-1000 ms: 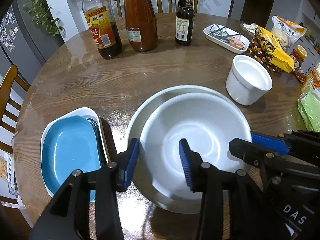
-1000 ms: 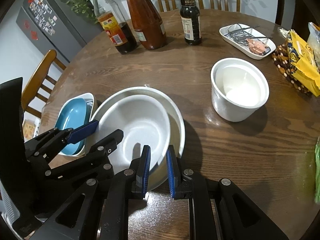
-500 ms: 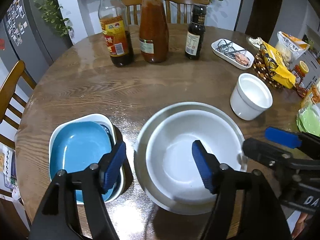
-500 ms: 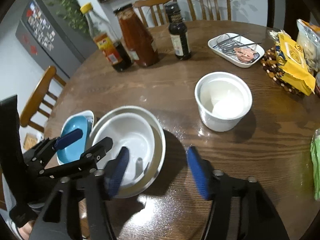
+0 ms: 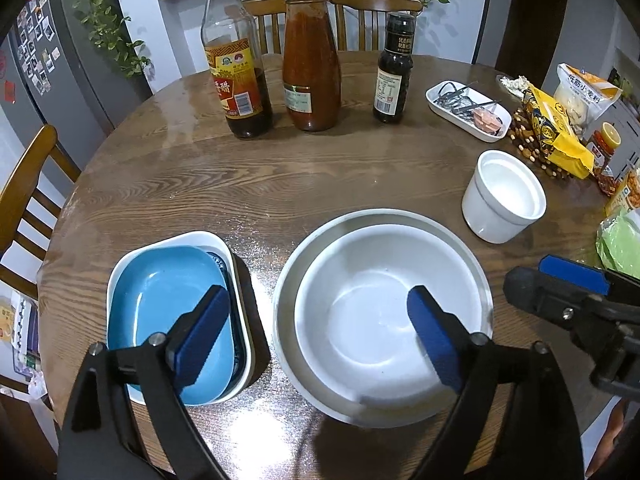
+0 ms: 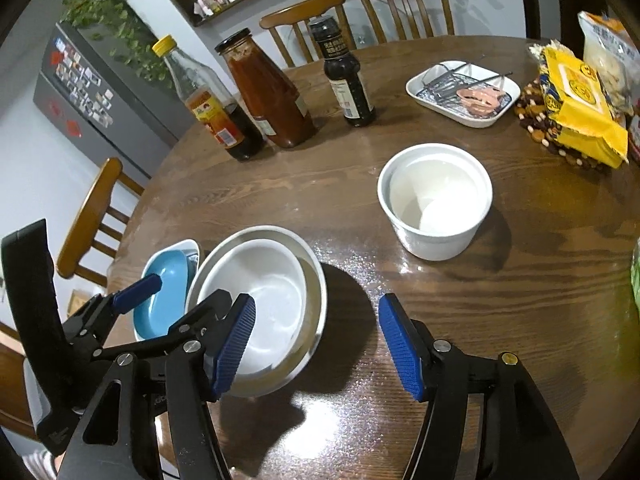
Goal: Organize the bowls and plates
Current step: 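Move both grippers toward the white ramekin cup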
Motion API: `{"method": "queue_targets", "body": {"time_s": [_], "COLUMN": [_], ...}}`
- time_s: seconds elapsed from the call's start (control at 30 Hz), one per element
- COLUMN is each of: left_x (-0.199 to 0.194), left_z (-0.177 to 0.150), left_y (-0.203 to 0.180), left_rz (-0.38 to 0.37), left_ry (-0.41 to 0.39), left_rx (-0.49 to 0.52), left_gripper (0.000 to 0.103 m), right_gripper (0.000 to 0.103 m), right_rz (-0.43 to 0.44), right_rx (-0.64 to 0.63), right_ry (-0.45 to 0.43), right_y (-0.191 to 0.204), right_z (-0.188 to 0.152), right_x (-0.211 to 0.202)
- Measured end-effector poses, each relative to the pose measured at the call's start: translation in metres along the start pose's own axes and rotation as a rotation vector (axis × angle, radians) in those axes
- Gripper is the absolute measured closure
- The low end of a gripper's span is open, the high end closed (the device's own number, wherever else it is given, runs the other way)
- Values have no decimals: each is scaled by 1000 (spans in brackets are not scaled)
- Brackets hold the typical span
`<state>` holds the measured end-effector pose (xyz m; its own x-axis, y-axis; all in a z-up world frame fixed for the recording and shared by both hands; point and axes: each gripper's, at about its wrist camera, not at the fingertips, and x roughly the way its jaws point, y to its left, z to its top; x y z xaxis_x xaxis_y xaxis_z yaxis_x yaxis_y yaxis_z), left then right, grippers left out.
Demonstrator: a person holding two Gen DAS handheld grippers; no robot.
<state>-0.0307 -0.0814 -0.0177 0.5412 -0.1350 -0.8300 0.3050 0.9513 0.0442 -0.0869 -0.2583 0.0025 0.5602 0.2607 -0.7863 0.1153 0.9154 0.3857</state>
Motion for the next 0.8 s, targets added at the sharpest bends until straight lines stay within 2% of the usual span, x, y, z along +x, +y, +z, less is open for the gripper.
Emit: {"method": "queue_targets", "body": {"time_s": [0.1, 0.2, 0.27, 0.5, 0.8], "left_x": [0, 0, -2, -5, 0], "left_z": [1, 2, 3, 9, 29], "left_y": [-2, -7, -11, -29, -62], "left_rz": [1, -2, -3, -12, -29], "left_ry": [4, 6, 1, -15, -19], "left_rx": [4, 14, 19, 58, 116], "left_gripper": [12, 7, 3, 2, 2], "right_gripper": [37, 30, 30, 30, 30], "right_rz": [15, 23, 28, 41, -4], "right_rx": [31, 67, 88, 176, 201], "right_ry": [-9, -17, -19, -26, -47], "right_y": [-8, -19, -25, -54, -80], "right_z": [0, 0, -1, -5, 1], "right_x": [-4, -8, -11, -19, -35]}}
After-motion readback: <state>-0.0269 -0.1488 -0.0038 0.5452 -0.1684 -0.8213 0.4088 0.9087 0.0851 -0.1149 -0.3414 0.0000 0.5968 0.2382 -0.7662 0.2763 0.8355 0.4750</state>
